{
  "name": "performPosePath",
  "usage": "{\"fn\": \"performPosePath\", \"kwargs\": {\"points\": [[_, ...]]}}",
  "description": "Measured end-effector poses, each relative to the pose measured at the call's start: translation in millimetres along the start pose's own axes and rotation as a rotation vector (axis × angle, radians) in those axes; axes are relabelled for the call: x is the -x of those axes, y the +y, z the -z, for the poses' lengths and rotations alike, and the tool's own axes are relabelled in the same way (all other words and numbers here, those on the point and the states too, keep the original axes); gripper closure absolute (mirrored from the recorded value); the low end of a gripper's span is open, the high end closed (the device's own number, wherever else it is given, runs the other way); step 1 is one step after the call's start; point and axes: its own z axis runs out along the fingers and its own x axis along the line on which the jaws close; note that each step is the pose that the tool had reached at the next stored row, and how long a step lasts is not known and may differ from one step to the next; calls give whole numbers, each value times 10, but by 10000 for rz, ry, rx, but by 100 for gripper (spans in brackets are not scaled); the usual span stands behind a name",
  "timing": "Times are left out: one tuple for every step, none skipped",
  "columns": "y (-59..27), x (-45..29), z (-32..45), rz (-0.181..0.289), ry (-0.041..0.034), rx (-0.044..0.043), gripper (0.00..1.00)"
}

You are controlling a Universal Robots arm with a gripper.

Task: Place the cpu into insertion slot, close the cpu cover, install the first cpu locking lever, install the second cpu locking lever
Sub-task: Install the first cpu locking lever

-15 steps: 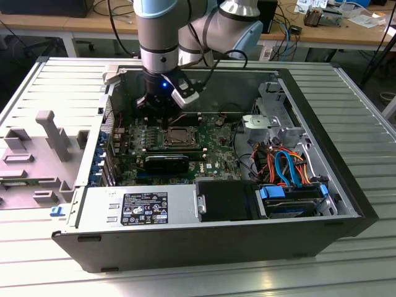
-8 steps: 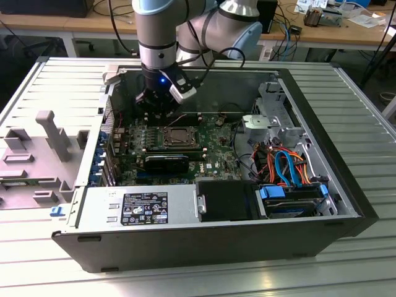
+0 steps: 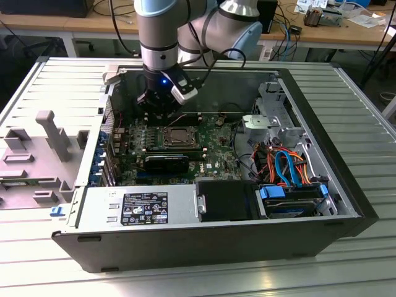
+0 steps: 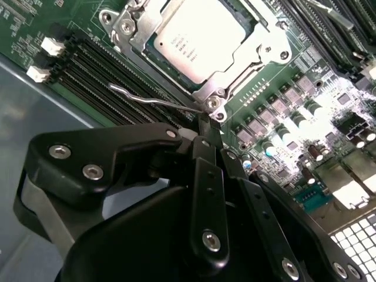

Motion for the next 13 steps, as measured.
{"fn": "performPosePath", "kwargs": {"points": [[-2,11,-4,4,0,0,89],[-4,18,-6,7,0,1,89],[-7,30,-10,13,3,0,89],[-9,40,-13,18,4,0,89],[-10,46,-15,23,4,-1,89],[-11,51,-16,25,3,0,89],[-13,59,-18,30,3,0,89],[-14,65,-20,34,3,1,89],[-15,70,-22,37,2,0,89],[-16,77,-23,41,2,1,89],[-19,89,-26,48,4,1,89],[-22,103,-29,53,5,1,89],[-25,116,-32,59,5,1,89]]}}
